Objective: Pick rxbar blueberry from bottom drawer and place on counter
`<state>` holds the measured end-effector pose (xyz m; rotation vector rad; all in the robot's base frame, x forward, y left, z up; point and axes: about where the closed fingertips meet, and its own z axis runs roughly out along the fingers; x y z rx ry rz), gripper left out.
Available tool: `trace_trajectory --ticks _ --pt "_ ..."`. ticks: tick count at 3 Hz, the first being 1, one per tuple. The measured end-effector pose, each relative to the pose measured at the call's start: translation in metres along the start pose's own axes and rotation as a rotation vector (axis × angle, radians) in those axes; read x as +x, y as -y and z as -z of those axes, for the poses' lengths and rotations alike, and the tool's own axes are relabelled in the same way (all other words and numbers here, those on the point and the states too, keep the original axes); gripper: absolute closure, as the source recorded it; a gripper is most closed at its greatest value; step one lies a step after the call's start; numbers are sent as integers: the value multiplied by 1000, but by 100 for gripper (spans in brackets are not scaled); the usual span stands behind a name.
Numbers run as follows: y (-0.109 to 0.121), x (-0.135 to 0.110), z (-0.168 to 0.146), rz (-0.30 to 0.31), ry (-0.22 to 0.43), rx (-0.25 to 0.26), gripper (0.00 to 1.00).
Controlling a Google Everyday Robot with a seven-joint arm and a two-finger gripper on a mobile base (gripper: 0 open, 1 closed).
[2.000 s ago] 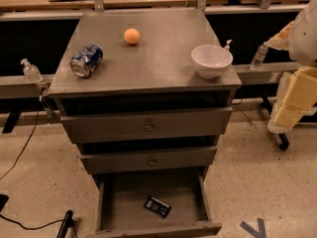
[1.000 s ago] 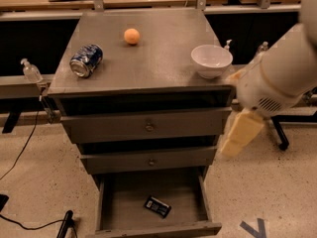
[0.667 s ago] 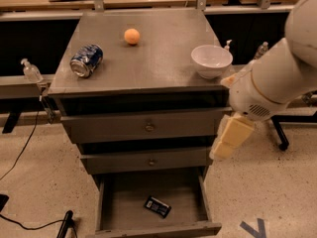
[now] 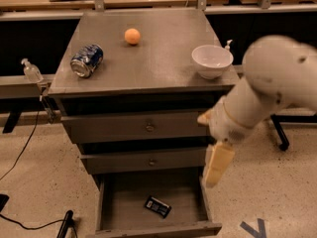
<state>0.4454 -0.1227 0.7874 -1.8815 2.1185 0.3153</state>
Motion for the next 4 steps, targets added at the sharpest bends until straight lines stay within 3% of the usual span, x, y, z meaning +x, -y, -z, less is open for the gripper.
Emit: trace_trajectory --ticks 1,2,3,4 --pt "-22 36 -92 13 44 -77 0" --pt "-9 51 -162 10 134 -29 0" --pt "-10 51 -162 11 132 -32 0" --pt "4 41 -180 49 198 9 0"
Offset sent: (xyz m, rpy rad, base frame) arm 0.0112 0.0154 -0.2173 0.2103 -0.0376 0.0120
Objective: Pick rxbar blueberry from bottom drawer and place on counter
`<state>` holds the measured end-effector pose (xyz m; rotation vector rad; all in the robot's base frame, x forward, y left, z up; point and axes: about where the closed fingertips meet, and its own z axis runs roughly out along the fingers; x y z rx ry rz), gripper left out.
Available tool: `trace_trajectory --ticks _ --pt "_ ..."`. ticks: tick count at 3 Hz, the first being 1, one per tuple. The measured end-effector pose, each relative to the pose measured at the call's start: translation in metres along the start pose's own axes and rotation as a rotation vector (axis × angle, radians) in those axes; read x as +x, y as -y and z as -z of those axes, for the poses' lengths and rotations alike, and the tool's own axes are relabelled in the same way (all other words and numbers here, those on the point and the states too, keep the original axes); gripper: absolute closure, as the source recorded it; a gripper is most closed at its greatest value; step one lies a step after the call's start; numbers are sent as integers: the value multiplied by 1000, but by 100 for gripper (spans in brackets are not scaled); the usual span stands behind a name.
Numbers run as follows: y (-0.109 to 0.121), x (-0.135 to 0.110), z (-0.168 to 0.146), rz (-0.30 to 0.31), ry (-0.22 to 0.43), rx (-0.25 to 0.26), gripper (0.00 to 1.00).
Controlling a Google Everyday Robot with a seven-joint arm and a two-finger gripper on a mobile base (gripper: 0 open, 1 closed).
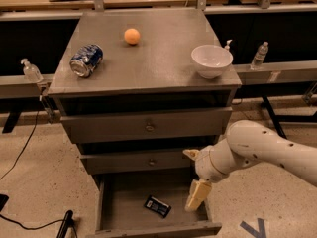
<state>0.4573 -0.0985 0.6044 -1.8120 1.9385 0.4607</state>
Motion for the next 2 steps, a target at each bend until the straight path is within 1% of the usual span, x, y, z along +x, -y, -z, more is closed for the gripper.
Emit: trace_trajectory --ticks 1,2 --pt "37 -17 -30 53 167 109 0" --pt "76 -29 -67 132 311 226 0"
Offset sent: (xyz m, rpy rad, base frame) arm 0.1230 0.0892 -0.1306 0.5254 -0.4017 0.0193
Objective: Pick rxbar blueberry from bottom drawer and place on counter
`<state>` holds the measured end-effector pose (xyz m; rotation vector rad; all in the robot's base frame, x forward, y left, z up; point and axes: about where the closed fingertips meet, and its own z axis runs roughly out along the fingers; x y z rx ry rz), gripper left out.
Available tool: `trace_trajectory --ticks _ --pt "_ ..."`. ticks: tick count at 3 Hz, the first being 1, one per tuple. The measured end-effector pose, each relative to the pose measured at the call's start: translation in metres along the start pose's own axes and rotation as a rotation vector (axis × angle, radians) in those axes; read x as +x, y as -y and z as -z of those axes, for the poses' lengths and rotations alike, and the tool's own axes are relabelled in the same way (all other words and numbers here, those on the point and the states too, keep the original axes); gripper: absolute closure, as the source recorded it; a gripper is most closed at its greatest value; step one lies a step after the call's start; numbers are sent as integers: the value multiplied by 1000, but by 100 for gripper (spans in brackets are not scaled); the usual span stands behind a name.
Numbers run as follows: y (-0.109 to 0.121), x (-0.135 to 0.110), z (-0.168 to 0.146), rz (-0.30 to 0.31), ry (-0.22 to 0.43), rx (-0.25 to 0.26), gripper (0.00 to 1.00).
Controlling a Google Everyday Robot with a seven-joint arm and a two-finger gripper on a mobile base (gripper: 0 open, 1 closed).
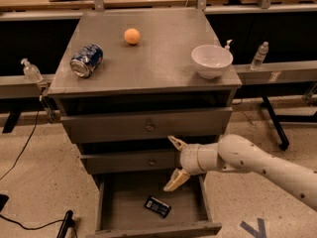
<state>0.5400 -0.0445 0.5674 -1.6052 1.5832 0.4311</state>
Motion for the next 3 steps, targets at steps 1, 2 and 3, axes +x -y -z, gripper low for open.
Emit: trace_trajectory --ticks 1,2,3 --pt "18 29 -42 37 106 42 0" --pt "17 56 -61 1 140 52 0" --pt "13 54 -64 -8 141 33 0"
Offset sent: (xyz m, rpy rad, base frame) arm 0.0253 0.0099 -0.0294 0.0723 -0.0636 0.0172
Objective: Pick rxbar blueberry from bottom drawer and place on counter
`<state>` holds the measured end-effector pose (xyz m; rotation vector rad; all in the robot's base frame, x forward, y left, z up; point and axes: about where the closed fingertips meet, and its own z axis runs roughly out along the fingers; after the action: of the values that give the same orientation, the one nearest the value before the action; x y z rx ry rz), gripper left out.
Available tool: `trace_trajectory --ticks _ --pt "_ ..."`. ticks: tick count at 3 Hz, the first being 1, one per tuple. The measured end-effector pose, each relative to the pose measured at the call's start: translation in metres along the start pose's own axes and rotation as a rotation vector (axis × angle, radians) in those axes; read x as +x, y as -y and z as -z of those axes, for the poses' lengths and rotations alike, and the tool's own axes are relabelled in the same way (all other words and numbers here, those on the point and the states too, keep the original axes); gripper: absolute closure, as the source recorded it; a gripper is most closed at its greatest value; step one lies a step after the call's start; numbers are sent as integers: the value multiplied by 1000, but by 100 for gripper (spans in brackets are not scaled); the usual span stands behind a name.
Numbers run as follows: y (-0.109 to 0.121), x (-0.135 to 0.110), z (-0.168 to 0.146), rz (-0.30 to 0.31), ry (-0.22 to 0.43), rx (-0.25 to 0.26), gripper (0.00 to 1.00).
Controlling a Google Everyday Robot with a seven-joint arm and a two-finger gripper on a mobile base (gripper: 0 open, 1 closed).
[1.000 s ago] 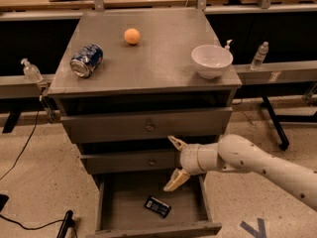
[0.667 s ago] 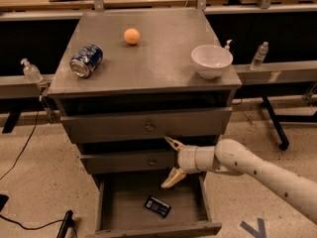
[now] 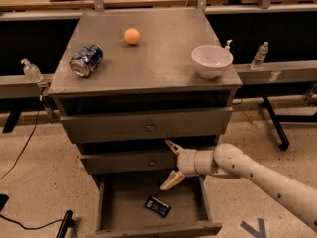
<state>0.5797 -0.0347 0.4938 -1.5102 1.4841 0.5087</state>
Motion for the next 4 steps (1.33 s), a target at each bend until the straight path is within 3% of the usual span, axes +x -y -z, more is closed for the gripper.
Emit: trace_trajectory --ticks 1,2,3,4 --pt "-24 18 2 -44 -4 -21 1" --pt "-66 56 -4 -110 -4 -42 11" --pt "-94 93 -21 -159 6 -55 12" --pt "-109 140 -43 -222 5 -25 11"
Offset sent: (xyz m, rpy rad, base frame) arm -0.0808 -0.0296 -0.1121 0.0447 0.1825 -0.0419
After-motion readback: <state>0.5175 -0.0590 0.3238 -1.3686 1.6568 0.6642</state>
